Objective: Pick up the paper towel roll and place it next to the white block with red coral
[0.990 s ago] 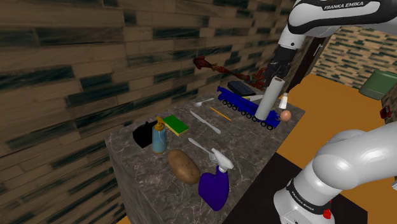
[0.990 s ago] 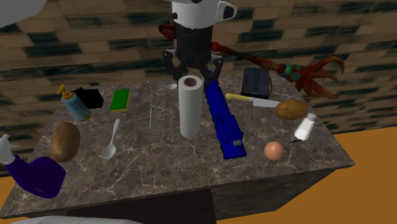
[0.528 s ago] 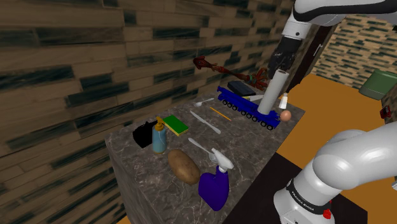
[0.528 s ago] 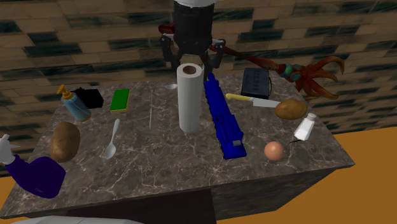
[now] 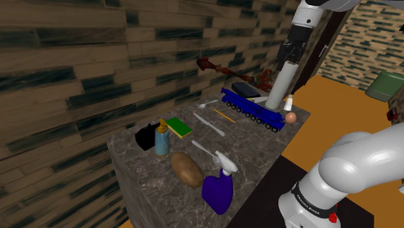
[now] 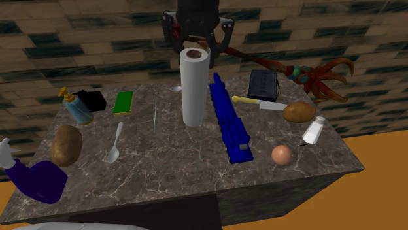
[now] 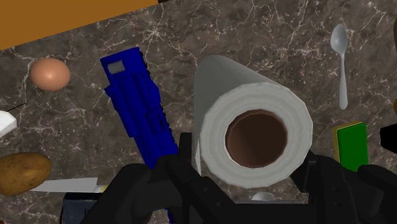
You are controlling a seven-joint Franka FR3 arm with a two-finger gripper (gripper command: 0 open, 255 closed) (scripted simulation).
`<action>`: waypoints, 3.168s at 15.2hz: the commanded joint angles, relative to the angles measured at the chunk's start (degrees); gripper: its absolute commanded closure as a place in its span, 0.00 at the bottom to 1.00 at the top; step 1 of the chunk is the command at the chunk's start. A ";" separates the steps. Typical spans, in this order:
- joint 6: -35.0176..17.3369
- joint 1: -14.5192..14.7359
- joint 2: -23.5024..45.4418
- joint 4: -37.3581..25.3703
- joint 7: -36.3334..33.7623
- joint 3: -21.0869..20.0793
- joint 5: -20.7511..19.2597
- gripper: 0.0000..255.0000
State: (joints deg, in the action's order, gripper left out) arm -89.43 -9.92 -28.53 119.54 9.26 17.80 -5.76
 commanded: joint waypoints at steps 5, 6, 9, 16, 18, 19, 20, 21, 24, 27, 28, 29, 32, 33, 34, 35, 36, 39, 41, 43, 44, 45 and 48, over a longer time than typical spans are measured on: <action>4.52 0.25 1.08 -5.56 0.16 -0.20 0.38 1.00; 5.27 0.29 1.32 -6.54 0.19 -0.23 0.45 1.00; 7.52 0.44 2.12 -9.58 0.29 -0.28 0.67 1.00; 11.86 1.08 3.58 -15.28 -0.97 -1.41 1.55 1.00; 11.72 1.82 2.99 -14.46 -3.97 -3.64 2.48 1.00; 11.63 2.20 2.79 -14.15 -5.46 -4.73 2.97 1.00; 11.54 2.60 2.66 -13.90 -6.93 -5.81 3.48 1.00; 11.44 2.99 2.59 -13.71 -8.39 -6.89 4.00 1.00; 11.07 4.19 2.75 -13.51 -12.72 -10.07 5.58 1.00; 10.62 5.46 3.46 -13.87 -17.00 -13.15 7.13 1.00; 10.46 5.89 3.82 -14.12 -18.41 -14.16 7.63 1.00; 10.29 6.29 4.23 -14.43 -19.81 -15.19 8.13 1.00; 9.77 7.56 5.84 -15.75 -24.00 -18.18 9.48 1.00; 9.60 7.99 6.50 -16.32 -25.40 -19.16 9.88 1.00; 9.42 8.42 7.21 -16.95 -26.78 -20.13 10.25 1.00; 9.25 8.84 7.98 -17.66 -28.17 -21.10 10.59 1.00; 9.08 9.26 8.81 -18.43 -29.56 -22.08 10.91 1.00; 8.63 10.53 11.67 -21.18 -33.73 -24.95 11.61 1.00; 8.40 11.40 13.87 -23.38 -36.52 -26.84 11.85 1.00; 8.24 12.31 16.33 -25.90 -39.34 -28.69 11.89 1.00; 8.19 12.80 17.66 -27.29 -40.76 -29.59 11.82 1.00; 8.18 13.31 19.06 -28.77 -42.19 -30.49 11.69 1.00; 8.36 14.96 23.69 -33.81 -46.52 -33.14 10.90 1.00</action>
State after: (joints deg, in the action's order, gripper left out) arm -81.55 4.44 -6.87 88.34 -35.53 -14.35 5.50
